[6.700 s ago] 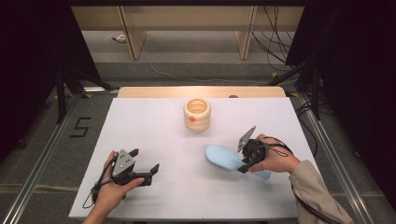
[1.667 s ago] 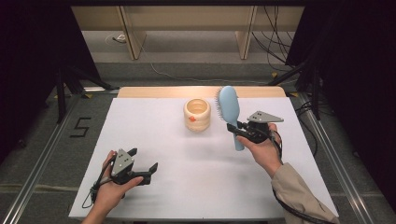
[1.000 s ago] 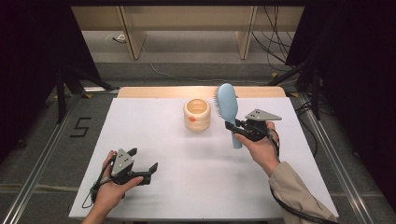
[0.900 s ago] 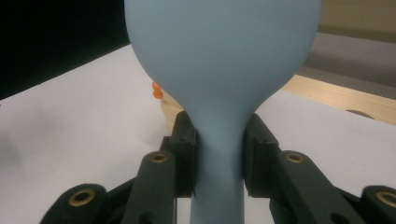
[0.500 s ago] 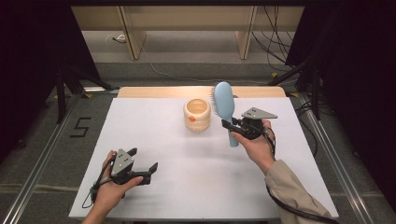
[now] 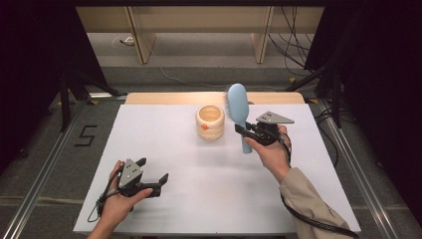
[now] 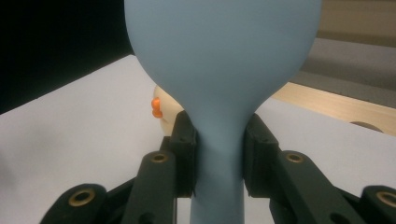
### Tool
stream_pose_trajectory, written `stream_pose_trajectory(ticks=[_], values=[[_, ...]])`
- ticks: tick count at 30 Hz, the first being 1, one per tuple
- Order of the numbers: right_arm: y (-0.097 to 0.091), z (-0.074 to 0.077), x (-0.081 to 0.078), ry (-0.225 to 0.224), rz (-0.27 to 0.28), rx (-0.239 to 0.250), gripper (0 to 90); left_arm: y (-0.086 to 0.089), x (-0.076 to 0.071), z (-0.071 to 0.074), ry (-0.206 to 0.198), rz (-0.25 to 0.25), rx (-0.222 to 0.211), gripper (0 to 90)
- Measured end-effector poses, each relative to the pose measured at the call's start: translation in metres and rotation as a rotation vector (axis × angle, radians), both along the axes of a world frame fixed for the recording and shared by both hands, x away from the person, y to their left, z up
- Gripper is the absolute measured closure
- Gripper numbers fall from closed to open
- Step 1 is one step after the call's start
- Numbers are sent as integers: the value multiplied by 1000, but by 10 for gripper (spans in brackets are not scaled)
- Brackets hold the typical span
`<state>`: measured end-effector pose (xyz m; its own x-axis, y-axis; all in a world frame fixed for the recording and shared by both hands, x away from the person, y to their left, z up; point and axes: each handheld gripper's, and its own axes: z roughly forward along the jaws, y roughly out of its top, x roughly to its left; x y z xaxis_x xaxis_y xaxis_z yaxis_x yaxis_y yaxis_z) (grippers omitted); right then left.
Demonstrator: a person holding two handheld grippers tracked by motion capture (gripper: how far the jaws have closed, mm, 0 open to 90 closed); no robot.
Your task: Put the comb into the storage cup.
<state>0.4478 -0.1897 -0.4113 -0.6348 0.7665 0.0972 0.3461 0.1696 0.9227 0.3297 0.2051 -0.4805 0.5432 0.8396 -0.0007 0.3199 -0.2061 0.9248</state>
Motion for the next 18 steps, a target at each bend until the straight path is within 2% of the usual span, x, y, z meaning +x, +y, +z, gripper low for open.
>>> stream_pose_trajectory(ticks=[18], values=[[10,4,8,-17,-12,22,703,0,0,0,-1,2,-7,48]])
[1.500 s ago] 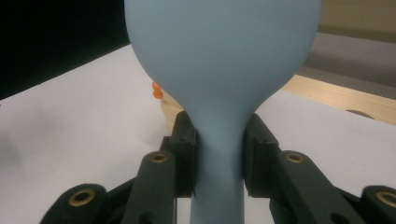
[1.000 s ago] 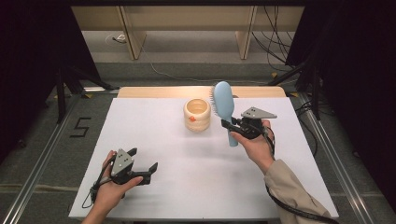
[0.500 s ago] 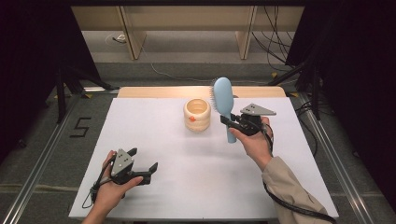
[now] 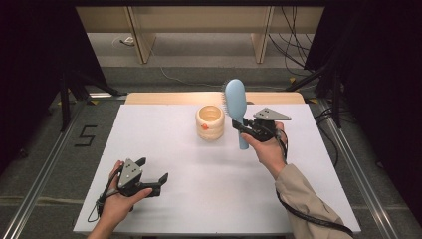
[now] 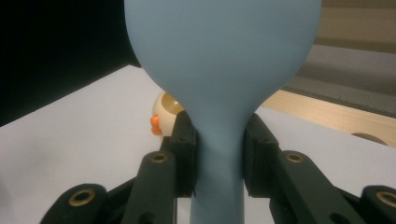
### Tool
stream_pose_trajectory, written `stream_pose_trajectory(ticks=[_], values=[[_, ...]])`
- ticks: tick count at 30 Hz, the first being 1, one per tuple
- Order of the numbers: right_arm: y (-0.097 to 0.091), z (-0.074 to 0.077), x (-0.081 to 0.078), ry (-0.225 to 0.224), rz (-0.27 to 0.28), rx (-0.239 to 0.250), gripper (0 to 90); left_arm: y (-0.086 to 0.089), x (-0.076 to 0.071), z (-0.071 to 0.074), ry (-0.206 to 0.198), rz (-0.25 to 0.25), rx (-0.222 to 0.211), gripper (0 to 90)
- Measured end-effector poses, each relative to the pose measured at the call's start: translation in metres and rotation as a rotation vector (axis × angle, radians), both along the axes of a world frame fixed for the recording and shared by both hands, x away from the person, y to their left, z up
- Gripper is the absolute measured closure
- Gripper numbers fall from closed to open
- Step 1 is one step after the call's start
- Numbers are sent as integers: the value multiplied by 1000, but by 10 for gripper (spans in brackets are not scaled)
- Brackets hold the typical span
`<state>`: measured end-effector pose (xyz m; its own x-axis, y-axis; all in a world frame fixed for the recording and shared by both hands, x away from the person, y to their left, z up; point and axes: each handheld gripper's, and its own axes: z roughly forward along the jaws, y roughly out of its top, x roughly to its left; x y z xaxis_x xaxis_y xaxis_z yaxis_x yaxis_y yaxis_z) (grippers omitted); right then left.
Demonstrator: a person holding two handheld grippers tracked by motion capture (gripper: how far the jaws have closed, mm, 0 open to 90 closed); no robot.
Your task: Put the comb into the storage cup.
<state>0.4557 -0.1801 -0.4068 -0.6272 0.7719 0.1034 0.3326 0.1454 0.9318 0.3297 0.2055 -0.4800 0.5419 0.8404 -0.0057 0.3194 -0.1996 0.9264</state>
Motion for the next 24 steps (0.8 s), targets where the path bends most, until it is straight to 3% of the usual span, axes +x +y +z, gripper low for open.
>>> stream_pose_trajectory(ticks=[24], values=[[20,5,5,-22,10,24,703,-1,0,0,-4,-1,4,48]])
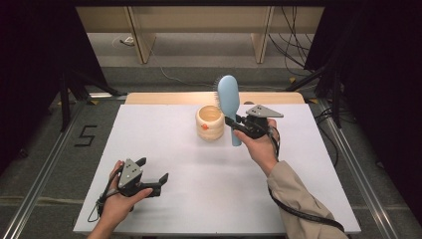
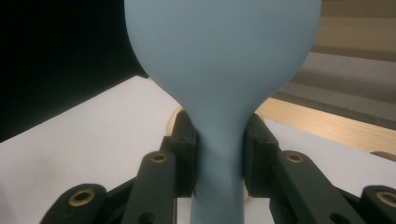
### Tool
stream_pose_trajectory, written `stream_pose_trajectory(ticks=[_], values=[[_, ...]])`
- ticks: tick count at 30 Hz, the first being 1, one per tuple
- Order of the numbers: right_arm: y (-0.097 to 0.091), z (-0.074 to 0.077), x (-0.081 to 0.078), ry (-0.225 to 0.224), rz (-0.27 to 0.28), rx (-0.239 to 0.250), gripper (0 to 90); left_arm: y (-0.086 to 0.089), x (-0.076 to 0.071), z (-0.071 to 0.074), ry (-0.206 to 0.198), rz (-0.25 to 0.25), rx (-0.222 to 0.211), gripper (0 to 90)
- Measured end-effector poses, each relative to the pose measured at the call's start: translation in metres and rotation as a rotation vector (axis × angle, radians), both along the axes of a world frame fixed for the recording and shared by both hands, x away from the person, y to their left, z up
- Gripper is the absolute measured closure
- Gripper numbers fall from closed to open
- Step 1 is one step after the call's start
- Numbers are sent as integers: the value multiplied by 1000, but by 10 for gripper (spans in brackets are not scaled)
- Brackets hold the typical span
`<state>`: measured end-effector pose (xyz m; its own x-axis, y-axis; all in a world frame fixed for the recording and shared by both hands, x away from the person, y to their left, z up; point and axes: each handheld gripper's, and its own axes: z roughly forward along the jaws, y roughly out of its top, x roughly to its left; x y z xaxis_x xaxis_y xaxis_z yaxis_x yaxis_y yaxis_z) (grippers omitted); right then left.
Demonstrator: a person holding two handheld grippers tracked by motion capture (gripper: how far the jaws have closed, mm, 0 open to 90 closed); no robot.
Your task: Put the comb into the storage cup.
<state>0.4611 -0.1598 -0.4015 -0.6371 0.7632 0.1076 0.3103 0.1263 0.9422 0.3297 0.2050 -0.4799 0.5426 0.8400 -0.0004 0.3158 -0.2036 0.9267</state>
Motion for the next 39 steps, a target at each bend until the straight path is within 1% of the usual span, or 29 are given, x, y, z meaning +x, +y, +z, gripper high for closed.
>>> stream_pose_trajectory(ticks=[4,21,27,39], values=[[2,1,1,-5,0,5,703,0,0,0,0,1,-5,48],[8,5,4,-16,-7,24,703,-1,0,1,-4,1,-2,48],[10,6,5,-23,-6,29,703,-4,1,2,-7,-3,-5,49],[12,7,7,-28,-7,30,703,-4,1,1,-3,-4,-5,49]])
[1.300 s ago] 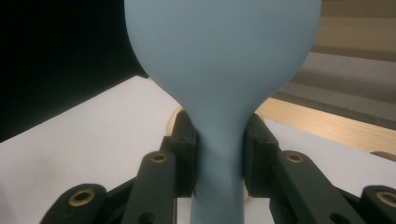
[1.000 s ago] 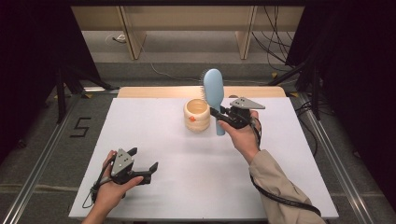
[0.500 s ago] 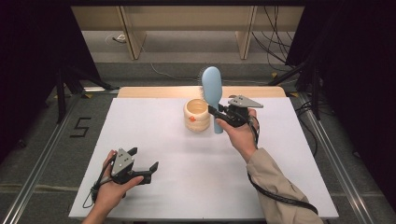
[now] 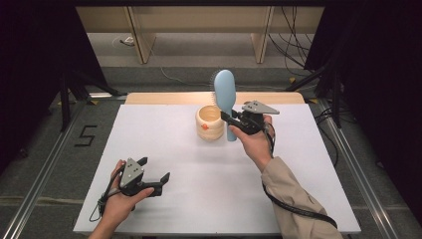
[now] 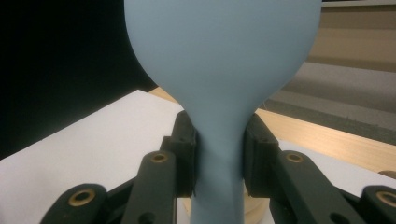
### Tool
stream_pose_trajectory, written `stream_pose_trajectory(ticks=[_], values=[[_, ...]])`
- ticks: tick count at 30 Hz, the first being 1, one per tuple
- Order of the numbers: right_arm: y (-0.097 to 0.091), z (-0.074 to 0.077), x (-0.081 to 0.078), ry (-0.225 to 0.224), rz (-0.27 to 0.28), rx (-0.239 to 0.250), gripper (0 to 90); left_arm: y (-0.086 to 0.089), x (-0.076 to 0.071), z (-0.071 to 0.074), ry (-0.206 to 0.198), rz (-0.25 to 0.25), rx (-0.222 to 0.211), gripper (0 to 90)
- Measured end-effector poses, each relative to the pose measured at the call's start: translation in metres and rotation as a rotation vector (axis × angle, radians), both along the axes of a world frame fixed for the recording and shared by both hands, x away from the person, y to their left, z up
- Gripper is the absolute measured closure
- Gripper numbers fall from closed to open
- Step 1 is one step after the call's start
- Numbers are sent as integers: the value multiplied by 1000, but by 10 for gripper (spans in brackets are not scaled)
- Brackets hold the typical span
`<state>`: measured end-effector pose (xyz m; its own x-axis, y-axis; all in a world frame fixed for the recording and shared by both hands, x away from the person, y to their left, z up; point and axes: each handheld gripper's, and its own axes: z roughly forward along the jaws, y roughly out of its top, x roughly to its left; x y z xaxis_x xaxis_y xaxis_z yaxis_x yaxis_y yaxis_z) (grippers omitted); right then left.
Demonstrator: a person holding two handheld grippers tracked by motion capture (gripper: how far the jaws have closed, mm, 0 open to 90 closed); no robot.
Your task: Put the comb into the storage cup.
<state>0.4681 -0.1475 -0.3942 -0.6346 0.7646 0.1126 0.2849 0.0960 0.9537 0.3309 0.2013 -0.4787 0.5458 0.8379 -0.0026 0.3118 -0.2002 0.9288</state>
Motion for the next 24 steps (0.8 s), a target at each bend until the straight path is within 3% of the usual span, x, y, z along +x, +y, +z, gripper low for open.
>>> stream_pose_trajectory(ticks=[4,12,24], values=[[0,1,0,-3,-1,1,703,-3,1,2,-8,3,-6,50],[8,1,0,-5,5,7,703,-21,12,16,-16,-20,-65,59],[23,3,-5,-17,32,13,703,-68,38,33,-30,-96,-79,86]])
